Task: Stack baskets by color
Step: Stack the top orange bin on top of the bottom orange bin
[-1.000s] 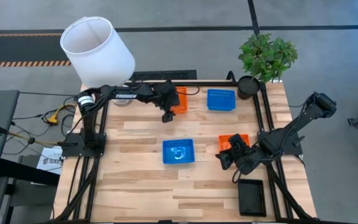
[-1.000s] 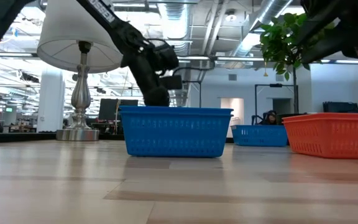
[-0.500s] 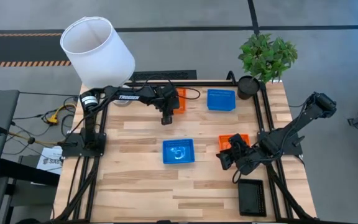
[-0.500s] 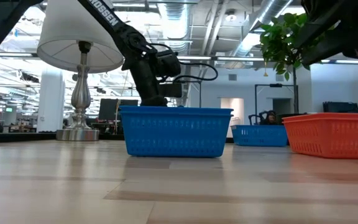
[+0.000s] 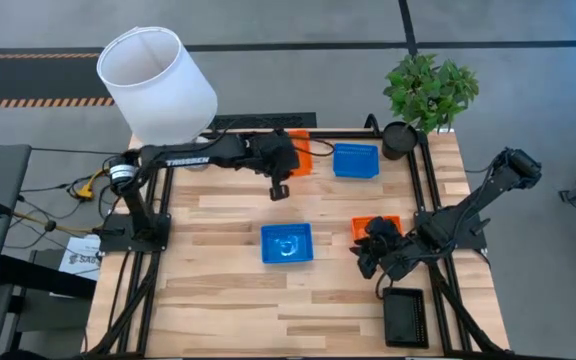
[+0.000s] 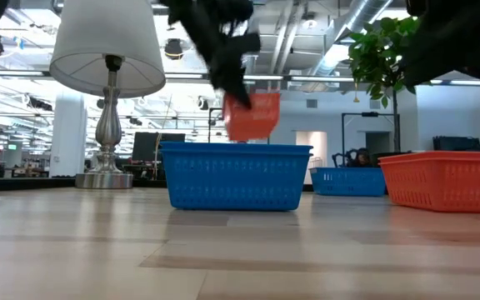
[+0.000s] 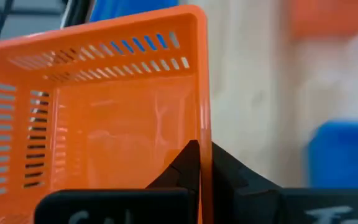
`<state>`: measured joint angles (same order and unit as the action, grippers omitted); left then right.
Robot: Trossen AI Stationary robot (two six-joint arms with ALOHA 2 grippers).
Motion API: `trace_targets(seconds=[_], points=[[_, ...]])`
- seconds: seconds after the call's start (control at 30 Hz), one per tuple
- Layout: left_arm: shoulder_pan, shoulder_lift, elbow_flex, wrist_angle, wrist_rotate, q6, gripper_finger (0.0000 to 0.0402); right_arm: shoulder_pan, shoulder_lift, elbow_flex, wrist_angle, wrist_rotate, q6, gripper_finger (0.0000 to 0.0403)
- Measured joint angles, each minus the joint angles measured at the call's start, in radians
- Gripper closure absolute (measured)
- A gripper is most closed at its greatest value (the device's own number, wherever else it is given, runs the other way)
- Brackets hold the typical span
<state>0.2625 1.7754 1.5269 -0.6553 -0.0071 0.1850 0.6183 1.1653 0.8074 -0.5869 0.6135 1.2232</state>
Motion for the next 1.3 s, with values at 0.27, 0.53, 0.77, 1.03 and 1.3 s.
trace_targets(seconds=[0.27,0.53,0.77,1.03,1.3], points=[[-0.243,-0.006,0.014,0.232,-0.032,-0.208,0.0401,0.033,-0.225,0.0,-0.11,0.095,-0.108,0.0245],[-0.346,0.068,0.008,0.309,0.048,0.078,0.0402,0.032,-0.438,0.001,-0.044,0.131,-0.394,0.0258],[-0.378,0.074,0.006,0.197,0.146,0.308,0.0401,0.012,-0.469,0.032,0.13,-0.161,-0.951,0.0258],[-0.379,0.074,0.009,0.189,0.186,0.317,0.0401,-0.081,-0.294,0.19,0.009,-0.277,-1.108,0.0257],[-0.379,0.074,0.009,0.169,0.199,0.369,0.0401,-0.234,-0.066,0.367,-0.294,-0.521,-1.24,0.0228]])
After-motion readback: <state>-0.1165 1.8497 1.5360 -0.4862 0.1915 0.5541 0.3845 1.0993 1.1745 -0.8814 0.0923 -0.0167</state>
